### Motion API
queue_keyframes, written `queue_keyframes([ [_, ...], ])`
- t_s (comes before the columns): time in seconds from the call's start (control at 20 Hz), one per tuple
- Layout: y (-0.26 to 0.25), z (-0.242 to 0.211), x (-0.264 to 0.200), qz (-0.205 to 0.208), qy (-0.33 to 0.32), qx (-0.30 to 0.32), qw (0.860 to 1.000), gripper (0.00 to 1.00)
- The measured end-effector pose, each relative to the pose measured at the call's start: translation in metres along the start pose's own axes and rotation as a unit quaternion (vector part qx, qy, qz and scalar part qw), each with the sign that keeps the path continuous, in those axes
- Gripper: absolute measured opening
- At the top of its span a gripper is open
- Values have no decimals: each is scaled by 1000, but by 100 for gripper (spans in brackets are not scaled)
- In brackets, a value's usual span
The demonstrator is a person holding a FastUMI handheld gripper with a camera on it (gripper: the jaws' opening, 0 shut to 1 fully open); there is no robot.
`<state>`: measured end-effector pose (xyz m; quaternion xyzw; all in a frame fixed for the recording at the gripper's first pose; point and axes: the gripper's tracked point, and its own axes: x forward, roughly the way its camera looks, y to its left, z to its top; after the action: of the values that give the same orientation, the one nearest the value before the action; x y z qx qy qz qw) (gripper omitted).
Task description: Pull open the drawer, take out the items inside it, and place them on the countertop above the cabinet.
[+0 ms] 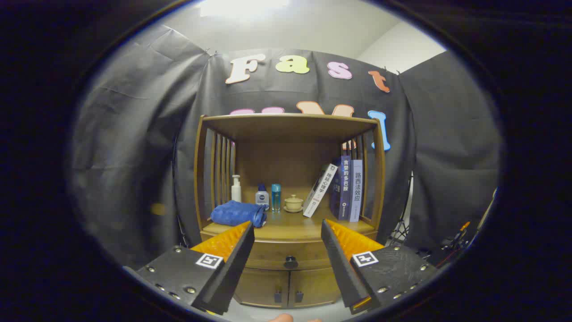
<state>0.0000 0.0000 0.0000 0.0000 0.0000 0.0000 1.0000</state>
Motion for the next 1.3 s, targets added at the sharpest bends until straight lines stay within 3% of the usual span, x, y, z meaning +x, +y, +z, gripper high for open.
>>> queue_keyframes([
  [0.9,-16,-2,-2,-17,-12,17,1000,90],
  [1.3,-4,-42,26,6,19,22,1000,90],
])
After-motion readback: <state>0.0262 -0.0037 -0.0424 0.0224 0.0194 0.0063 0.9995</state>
